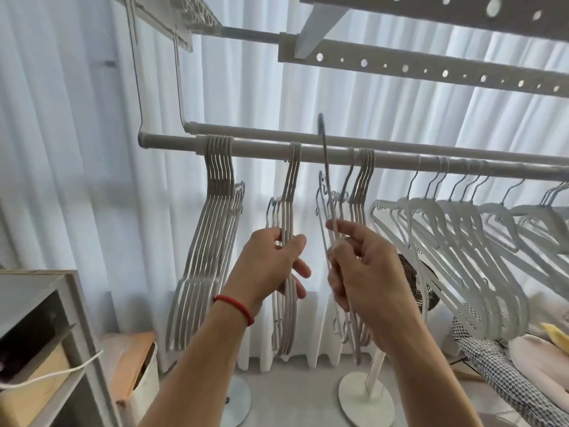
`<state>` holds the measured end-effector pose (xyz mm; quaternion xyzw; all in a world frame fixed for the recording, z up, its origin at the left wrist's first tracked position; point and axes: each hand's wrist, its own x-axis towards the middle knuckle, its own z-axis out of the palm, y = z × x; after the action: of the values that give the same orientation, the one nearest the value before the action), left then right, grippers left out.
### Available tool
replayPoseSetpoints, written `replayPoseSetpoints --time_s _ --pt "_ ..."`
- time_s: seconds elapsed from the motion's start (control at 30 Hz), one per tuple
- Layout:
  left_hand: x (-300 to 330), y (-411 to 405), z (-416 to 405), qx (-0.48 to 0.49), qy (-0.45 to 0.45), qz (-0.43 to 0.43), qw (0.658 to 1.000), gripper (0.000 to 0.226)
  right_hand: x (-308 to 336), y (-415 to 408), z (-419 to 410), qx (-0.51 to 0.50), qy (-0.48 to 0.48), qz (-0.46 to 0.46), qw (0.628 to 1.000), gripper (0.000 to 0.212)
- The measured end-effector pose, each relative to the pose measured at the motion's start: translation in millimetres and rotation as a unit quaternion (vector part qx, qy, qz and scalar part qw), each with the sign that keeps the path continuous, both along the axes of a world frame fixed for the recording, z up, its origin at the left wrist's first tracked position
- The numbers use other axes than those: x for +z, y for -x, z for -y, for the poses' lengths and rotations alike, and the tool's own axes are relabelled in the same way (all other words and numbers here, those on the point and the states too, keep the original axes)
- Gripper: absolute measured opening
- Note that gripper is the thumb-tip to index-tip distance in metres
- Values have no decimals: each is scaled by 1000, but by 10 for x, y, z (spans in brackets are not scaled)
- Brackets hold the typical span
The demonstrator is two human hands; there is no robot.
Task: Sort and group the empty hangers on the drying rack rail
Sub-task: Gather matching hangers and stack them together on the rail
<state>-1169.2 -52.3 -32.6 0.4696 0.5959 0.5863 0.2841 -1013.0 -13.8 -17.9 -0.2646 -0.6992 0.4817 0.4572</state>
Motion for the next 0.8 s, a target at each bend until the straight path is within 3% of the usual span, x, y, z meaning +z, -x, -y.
replayPoseSetpoints --time_s 0.47,0.67,0.8 --pt "7 -138 85 40 -43 46 997 31 -82 223 -54 44 52 -18 998 31" --pt "23 -100 163 114 -40 31 992 30 -12 312 -202 56 57 73 994 28" --pt "91 -20 198 147 -4 -25 989 18 -38 437 -200 57 42 98 993 23"
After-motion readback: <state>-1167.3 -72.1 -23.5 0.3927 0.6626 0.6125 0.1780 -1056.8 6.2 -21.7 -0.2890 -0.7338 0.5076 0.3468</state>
